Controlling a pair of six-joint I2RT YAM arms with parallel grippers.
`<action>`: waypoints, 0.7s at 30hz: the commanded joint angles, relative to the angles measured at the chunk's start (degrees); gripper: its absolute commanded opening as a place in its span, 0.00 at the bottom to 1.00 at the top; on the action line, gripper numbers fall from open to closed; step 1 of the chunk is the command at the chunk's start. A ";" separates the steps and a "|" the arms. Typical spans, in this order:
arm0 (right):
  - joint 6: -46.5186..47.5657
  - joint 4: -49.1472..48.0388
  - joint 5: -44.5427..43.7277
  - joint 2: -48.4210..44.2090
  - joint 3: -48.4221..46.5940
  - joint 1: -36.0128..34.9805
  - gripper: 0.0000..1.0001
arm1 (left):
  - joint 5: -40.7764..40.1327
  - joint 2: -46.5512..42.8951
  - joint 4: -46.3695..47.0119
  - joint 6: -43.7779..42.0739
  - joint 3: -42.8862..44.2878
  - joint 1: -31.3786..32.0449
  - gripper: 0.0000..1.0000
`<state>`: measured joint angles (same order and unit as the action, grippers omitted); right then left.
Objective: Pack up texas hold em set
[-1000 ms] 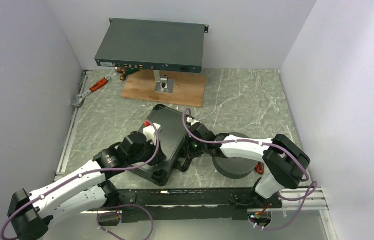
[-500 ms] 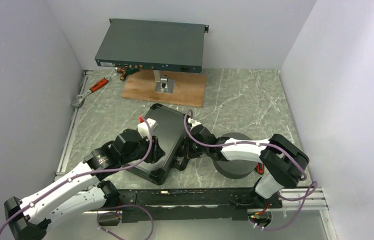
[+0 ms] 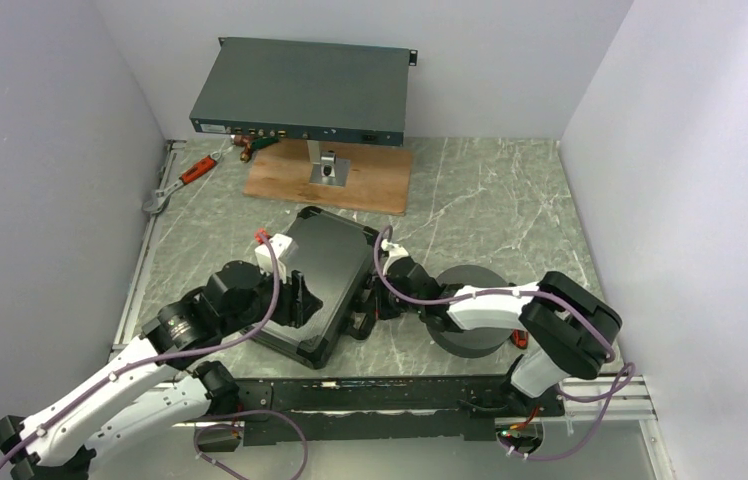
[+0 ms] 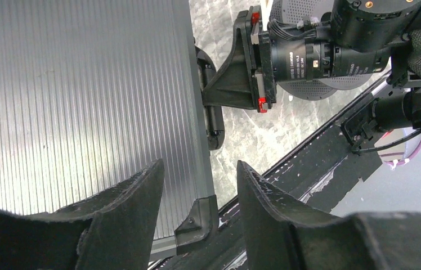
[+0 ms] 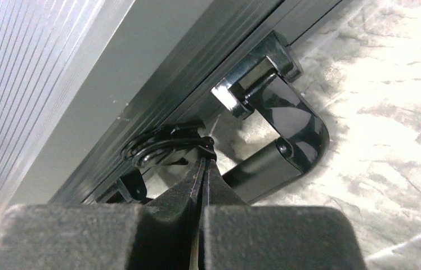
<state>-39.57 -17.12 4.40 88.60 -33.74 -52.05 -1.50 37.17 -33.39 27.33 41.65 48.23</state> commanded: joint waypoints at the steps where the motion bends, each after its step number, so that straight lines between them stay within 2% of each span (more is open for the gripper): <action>1: 2.24 8.74 -5.07 -4.52 0.54 -0.51 0.00 | -2.53 -2.41 -1.55 0.53 2.56 0.29 0.57; 5: 2.96 16.12 -10.18 -10.51 -1.40 -0.51 0.00 | -3.30 -3.40 -2.12 -0.22 3.54 0.26 0.59; 6: 3.13 17.65 -10.94 -12.25 -1.68 -0.51 0.04 | -3.66 -3.42 -2.60 -0.52 4.11 0.27 0.60; 12: 4.35 27.25 -14.85 -21.30 -5.06 -0.51 0.49 | -7.02 -2.12 -6.37 -3.59 9.11 0.29 0.62; 14: 4.98 29.96 -16.15 -24.38 -6.45 -0.51 0.61 | -8.04 -1.80 -7.47 -4.73 10.70 0.22 0.64; 19: 7.47 35.88 -18.77 -31.60 -11.36 -0.51 0.80 | -10.36 -1.26 -8.92 -8.15 14.49 0.29 0.70; 21: 8.61 37.76 -19.95 -33.76 -13.43 -0.52 0.83 | -11.37 -1.08 -9.94 -9.45 16.86 0.29 0.74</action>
<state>-34.09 15.53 -11.38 59.05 -41.67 -52.53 -9.47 35.51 -41.74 21.87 53.74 48.25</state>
